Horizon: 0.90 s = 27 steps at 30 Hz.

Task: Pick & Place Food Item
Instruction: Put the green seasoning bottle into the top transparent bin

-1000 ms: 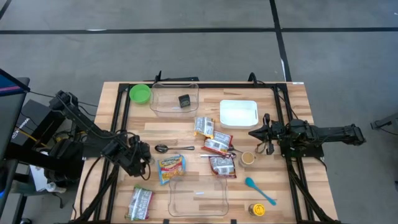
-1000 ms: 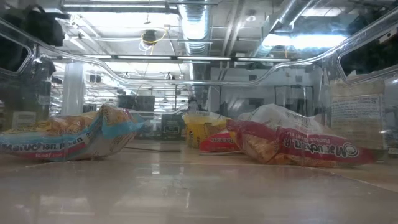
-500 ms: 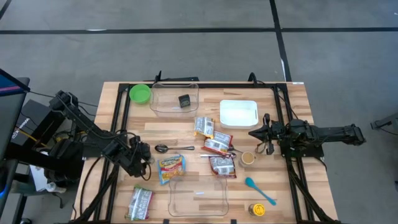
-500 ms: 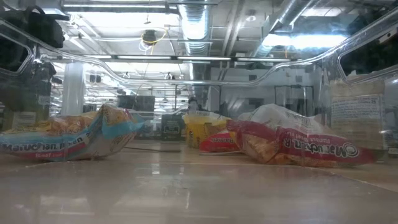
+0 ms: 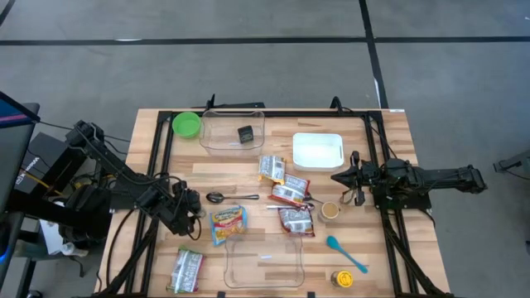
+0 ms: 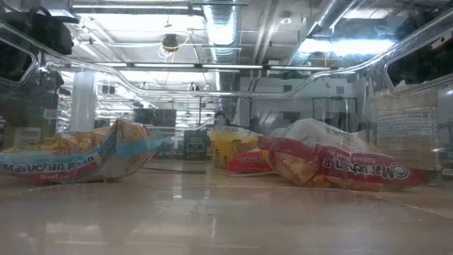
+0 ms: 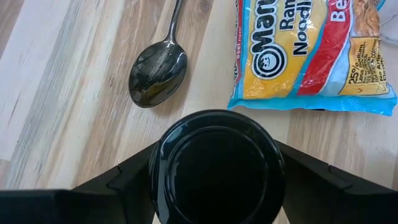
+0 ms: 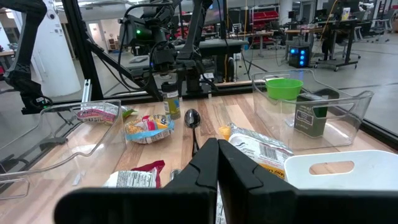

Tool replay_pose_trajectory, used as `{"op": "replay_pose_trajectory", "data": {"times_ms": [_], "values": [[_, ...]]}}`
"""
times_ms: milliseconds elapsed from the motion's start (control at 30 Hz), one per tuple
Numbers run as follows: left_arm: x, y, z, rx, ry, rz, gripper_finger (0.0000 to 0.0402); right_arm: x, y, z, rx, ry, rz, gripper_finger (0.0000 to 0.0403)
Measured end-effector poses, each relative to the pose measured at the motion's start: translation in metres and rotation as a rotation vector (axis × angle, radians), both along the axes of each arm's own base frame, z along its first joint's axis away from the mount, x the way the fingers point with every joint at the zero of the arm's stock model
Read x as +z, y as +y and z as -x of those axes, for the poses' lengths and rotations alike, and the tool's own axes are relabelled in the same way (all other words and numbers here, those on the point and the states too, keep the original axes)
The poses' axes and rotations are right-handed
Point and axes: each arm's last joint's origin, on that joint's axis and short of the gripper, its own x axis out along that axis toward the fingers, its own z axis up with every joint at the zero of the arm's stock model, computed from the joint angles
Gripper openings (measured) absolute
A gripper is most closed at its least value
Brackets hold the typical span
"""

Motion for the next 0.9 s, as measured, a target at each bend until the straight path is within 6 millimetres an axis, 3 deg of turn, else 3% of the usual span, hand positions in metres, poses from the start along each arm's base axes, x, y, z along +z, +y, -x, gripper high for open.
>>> {"op": "replay_pose_trajectory", "data": {"times_ms": [667, 900], "values": [[0.0000, 0.0001, 0.0000, 0.000, 0.000, -0.001, 0.0264, -0.0001, 0.0000, 0.0000, 0.000, 0.000, 0.000, 0.0000], [0.0000, 0.0002, 0.0000, 0.000, -0.001, -0.004, 0.0231, -0.0001, 0.0000, 0.0000, 0.000, 0.000, 0.000, 0.0000]]}}
